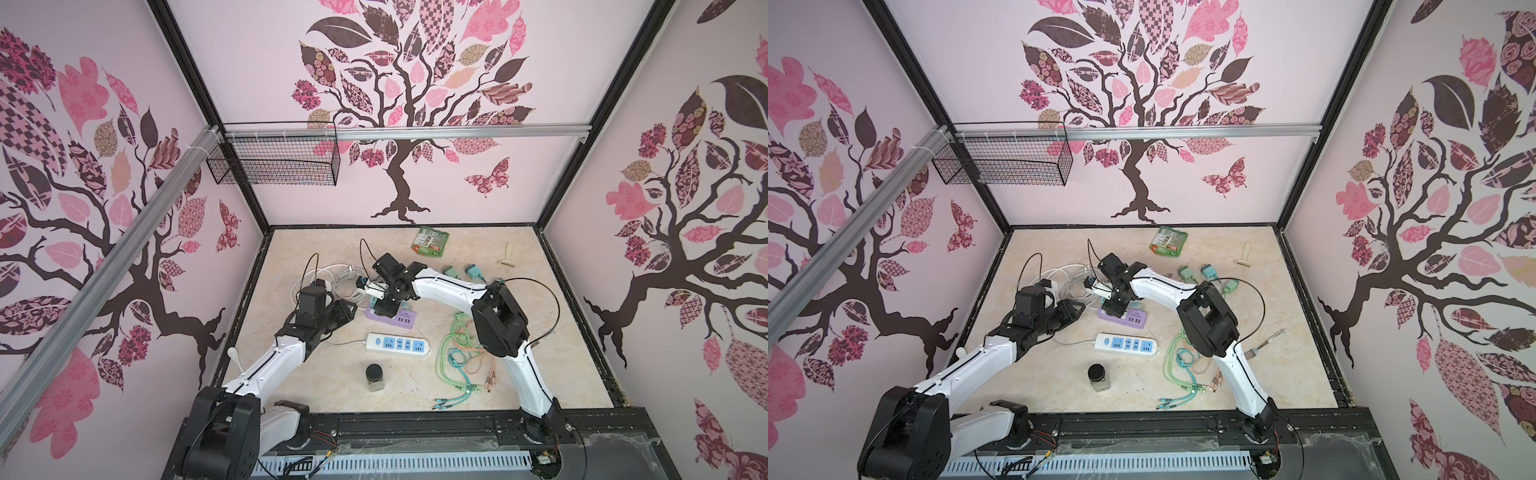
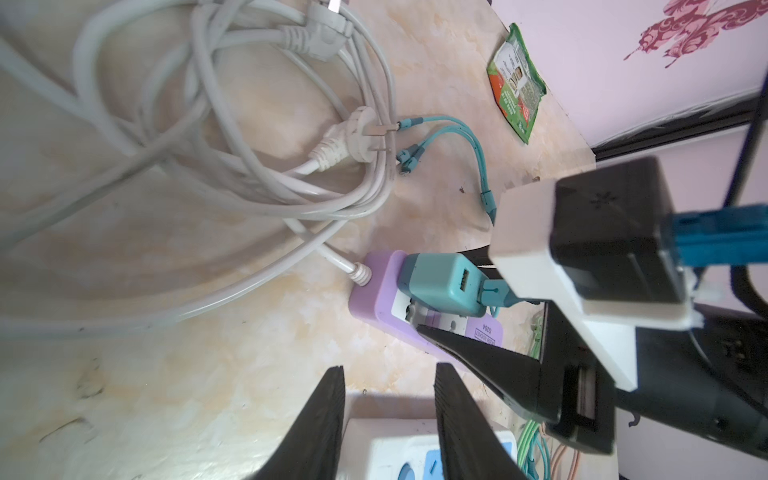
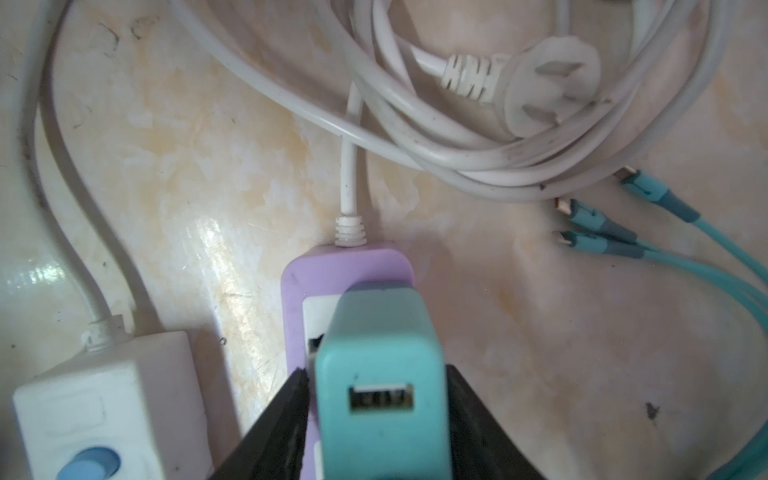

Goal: Insert the plug
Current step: 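Push the charger prongs down into the purple strip socket with the right gripper, then open the right gripper and lift it off the plugged-in charger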

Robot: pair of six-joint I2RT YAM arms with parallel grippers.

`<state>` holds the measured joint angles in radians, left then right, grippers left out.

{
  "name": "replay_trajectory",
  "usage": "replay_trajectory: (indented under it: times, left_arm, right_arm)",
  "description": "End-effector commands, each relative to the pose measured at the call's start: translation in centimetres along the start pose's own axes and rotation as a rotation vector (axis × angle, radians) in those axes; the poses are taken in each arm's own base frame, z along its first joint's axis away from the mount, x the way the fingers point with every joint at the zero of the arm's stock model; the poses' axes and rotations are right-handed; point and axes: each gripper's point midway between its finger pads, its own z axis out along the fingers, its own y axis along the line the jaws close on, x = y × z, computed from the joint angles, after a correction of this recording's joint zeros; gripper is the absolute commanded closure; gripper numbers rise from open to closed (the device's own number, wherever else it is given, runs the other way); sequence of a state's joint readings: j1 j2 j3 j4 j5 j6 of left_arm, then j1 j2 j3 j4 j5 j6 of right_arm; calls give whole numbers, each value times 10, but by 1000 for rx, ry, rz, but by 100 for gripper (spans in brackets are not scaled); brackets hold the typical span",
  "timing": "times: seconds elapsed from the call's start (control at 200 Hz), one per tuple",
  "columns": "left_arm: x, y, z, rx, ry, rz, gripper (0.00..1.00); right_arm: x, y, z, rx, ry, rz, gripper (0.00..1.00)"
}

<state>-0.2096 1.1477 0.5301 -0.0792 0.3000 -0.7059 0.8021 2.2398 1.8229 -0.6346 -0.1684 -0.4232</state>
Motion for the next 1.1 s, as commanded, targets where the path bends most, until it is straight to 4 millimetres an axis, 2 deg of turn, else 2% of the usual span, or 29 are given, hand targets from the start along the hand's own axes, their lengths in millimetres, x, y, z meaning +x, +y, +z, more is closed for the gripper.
replay_trajectory:
  times: [0.0,0.23,0.445,1.095]
  left_arm:
    - [8,10,-9,-21,16,-5,57]
    - [7,7,-18,-19,5,-2,52]
    - [4,4,-25,-17,-6,5,51]
    - [1,-4,-37,-4,-24,19,49]
  right_arm:
    - [-10,6,-24,-20,-31,39,41]
    - [-10,13,-41,-47,-39,63,28]
    - [-5,35,-58,-134,-53,53,21]
    - [3,84,-106,-395,-179,-16,16]
